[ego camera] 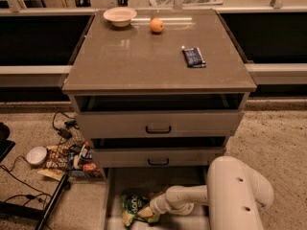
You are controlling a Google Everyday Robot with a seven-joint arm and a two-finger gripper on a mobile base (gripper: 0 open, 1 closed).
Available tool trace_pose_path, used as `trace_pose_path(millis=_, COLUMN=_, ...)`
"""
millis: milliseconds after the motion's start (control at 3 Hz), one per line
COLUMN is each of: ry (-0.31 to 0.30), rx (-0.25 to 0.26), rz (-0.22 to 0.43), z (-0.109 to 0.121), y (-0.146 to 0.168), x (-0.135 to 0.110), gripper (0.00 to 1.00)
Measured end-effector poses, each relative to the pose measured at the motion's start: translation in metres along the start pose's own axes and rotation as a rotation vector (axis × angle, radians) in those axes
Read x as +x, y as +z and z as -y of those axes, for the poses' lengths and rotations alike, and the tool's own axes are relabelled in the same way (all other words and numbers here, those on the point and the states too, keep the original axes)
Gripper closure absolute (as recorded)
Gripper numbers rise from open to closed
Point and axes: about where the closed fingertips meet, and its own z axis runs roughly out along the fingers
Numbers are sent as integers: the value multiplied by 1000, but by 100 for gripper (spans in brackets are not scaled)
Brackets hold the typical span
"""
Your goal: Pick green rice chip bag from bottom drawer and place on counter
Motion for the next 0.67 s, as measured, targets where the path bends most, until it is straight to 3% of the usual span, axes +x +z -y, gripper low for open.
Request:
trace_pose_path(millis=333, ry=0, rx=-1, rz=0, z=-1, y=0, x=0, gripper=95)
trace_pose_path(millis=667, ry=0, rx=-2, rz=0, z=-1, y=1, x=0, gripper=100)
